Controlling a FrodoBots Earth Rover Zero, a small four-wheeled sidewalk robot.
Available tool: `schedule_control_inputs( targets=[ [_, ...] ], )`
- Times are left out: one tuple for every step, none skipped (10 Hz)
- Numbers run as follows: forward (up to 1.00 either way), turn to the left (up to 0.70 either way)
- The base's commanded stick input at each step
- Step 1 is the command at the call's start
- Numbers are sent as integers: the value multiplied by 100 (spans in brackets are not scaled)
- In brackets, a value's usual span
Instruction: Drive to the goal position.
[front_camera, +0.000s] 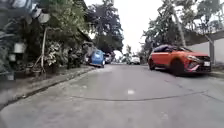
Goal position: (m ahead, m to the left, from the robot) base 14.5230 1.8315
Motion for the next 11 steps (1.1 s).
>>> schedule_control_inputs(
  targets=[
    [100, -40],
    [100, -40],
    [100, -39],
    [100, -18],
    [100, 12],
    [100, 14],
    [100, 6],
    [100, 7],
    [100, 12],
    [100, 8],
    [100, 0]
  ],
)
